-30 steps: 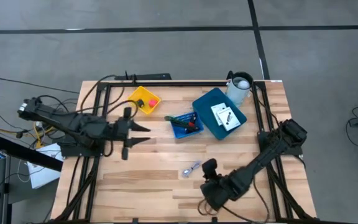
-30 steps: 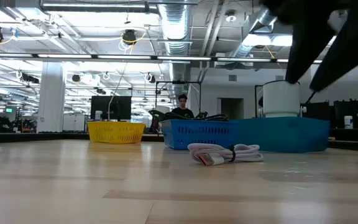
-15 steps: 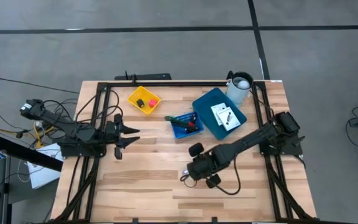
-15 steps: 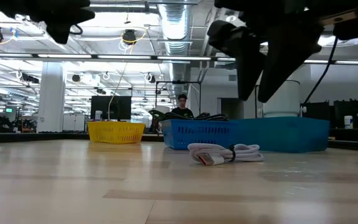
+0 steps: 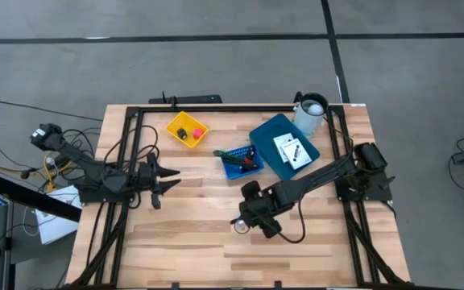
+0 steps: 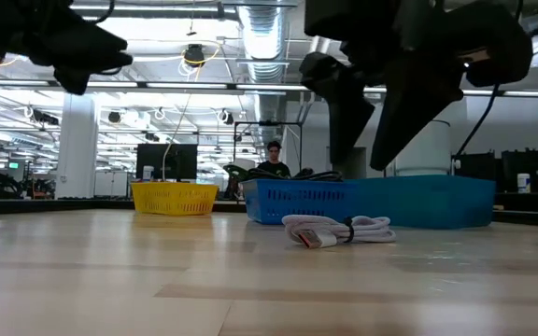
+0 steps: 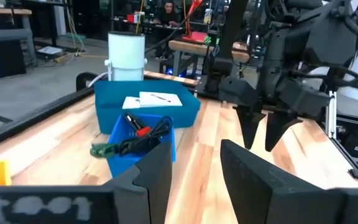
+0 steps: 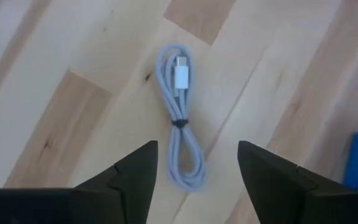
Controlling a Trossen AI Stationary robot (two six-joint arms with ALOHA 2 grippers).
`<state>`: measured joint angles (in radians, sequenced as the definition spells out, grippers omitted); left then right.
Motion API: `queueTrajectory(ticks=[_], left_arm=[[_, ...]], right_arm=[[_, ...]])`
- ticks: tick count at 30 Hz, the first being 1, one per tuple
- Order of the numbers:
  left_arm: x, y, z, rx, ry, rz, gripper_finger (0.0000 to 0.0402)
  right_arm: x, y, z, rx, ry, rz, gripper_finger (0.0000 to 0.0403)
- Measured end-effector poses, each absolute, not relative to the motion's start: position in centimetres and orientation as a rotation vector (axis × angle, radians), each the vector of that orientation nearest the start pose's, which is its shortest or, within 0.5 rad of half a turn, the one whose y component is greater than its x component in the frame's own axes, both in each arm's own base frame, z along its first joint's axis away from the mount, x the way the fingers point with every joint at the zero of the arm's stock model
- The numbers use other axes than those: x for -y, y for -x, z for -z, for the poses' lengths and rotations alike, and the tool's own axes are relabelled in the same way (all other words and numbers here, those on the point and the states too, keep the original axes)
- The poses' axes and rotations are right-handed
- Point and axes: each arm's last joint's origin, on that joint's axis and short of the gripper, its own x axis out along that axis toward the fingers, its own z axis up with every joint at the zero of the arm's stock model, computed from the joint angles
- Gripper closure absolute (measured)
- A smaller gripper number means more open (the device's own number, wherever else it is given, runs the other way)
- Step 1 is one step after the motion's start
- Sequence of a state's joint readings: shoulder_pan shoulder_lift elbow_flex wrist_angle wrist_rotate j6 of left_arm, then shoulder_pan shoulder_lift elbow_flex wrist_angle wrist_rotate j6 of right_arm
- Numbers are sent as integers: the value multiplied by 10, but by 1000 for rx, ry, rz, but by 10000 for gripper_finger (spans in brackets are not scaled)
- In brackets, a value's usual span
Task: Pick and place items into bin
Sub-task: Put the gray USB cable into the blue bin
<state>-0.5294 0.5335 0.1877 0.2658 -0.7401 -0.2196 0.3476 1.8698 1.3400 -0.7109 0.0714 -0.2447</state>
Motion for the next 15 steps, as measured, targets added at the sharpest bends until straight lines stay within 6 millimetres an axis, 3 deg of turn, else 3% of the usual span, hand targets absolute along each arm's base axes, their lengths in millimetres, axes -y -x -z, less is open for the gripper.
queueTrajectory(ticks=[11, 15], left_arm=[[49, -115, -170, 40, 246, -186, 276], [49, -115, -169, 41, 260, -194, 276]], right_arm=[[-118, -349, -177, -1156, 408, -433, 208], [-114, -351, -177, -1151, 411, -441, 219]])
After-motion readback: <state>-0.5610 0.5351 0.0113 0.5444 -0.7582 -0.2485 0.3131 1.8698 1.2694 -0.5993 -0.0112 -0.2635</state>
